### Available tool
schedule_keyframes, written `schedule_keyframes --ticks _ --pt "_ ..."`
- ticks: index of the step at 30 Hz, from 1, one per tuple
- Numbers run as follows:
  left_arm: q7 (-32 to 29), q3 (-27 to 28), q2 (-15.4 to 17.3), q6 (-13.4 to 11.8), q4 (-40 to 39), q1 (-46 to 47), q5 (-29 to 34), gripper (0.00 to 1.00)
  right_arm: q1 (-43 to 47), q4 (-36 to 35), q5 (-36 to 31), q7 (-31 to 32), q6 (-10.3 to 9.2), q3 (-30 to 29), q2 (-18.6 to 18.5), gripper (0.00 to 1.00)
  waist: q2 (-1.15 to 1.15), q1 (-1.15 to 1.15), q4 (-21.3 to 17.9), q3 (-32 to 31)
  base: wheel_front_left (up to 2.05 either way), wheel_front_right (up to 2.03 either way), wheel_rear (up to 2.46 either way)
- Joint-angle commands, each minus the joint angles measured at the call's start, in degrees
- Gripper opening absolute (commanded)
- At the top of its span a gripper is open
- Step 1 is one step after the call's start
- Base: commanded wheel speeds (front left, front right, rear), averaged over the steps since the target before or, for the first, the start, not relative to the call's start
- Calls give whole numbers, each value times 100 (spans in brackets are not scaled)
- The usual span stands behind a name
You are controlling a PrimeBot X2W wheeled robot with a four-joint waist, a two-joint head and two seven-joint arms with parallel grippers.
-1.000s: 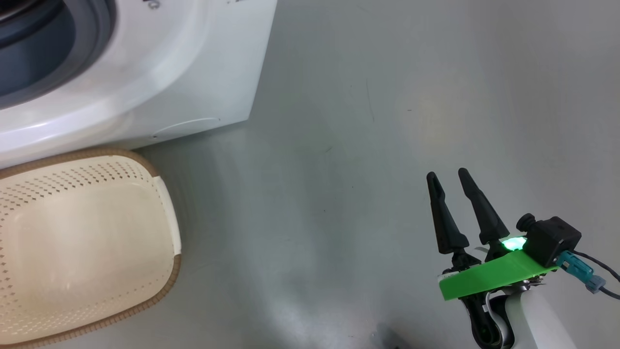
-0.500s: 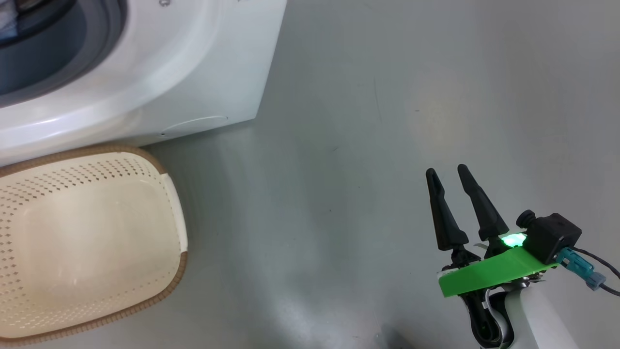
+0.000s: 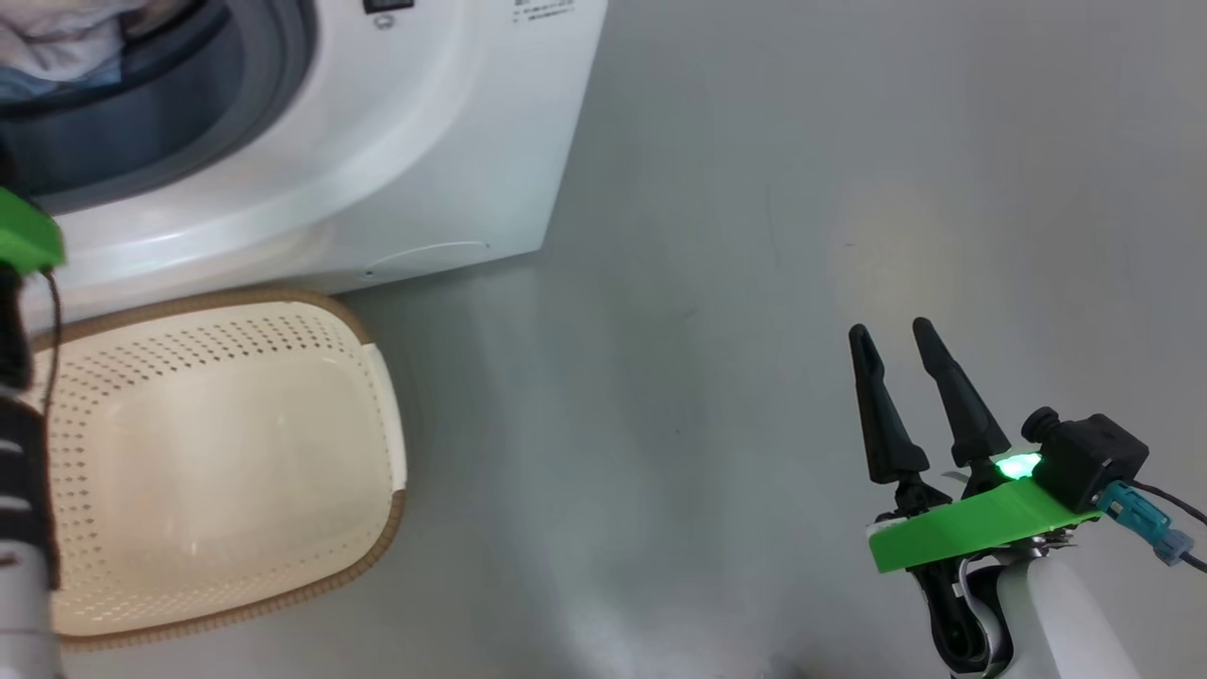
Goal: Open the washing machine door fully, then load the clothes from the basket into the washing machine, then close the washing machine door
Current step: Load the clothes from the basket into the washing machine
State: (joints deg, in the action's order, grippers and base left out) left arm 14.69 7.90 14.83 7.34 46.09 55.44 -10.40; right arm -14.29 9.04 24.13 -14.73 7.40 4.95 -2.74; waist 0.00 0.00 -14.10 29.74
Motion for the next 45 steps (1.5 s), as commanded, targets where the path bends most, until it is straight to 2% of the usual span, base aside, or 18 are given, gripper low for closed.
schedule_keyframes --ticks 1,5,20,45 --pt "30 143 178 10 -262 -263 3 100 49 -111 -95 -27 9 84 -14 100 0 0 114 -104 0 0 0" --pt "30 204 -5 12 -517 -683 -80 100 87 -112 -162 -27 9 15 -56 100 0 0 249 -220 0 0 0" --pt "30 300 -366 14 -1359 -2069 -219 100 169 -73 -200 -27 9 -69 -333 100 0 0 607 -605 0 0 0" --pt "30 507 -776 14 -2258 -4176 -100 100 742 127 -85 -27 9 -37 -750 100 0 0 817 -1798 0 0 0"
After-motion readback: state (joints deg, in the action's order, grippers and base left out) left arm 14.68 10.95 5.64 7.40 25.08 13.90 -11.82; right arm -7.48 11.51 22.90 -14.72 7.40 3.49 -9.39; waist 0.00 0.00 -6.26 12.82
